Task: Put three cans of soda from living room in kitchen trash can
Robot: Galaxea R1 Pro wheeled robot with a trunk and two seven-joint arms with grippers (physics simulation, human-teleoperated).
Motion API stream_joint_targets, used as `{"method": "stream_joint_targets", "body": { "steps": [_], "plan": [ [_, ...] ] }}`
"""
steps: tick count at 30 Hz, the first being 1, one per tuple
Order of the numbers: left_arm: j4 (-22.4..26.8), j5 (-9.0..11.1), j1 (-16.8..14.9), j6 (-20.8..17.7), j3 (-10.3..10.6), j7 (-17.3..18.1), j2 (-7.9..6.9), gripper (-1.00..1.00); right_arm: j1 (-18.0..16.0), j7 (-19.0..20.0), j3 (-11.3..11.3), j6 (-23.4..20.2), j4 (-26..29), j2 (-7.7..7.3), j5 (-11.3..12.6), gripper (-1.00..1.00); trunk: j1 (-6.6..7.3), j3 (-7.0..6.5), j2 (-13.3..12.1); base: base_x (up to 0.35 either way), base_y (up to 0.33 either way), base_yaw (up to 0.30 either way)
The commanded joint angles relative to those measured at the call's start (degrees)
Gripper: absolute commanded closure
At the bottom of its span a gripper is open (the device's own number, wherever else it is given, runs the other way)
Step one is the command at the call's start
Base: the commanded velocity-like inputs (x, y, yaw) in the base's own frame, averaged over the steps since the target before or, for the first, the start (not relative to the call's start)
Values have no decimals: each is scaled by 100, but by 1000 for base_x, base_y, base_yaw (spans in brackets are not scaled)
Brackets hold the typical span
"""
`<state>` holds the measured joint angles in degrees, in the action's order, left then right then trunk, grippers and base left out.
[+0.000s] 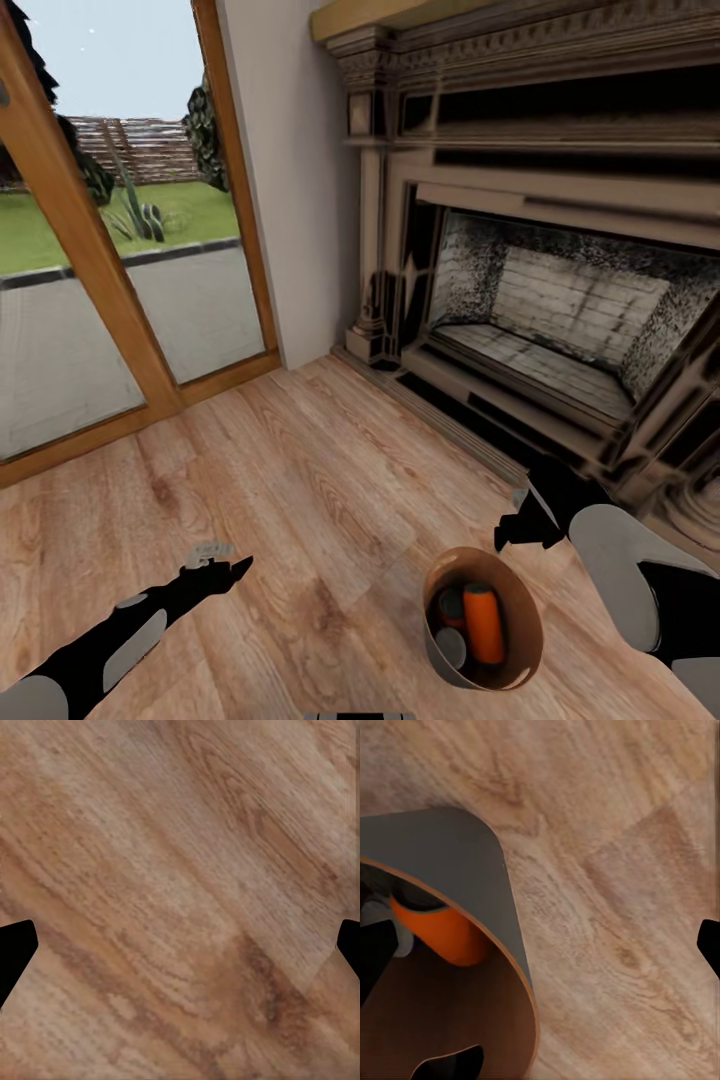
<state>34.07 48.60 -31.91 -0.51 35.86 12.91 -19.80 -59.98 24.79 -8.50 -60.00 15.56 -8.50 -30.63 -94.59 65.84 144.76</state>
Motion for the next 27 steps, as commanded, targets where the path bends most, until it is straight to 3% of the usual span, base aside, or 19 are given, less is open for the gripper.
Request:
{"method": "stream_joint_targets", "body": {
  "steps": [1, 9, 17, 20, 27],
  "plan": [
    [-2, 0, -1, -5, 0, 0, 1, -100, 2, 3, -4, 0, 0, -4, -1, -100, 2, -23, -2, 0, 0, 0],
    [-5, -6, -2, -20, 0, -1, 2, -100, 15, 2, -17, 0, 6, -17, -2, -100, 23, -200, -13, 0, 0, 0],
    [-5, -9, -6, -30, 0, -7, 9, -100, 44, 5, -37, 422, 26, -20, -2, -100, 43, -377, -23, 0, 0, 0],
    [-6, -9, -8, -35, 0, -8, 11, -100, 238, 40, -44, 859, 355, -18, 8, -100, 51, -444, -27, 0, 0, 0],
    [-12, -9, -8, -36, 0, -8, 11, -100, 634, 79, -46, 1041, 1018, -6, 19, -100, 69, -599, -37, 0, 0, 0]
  ]
}}
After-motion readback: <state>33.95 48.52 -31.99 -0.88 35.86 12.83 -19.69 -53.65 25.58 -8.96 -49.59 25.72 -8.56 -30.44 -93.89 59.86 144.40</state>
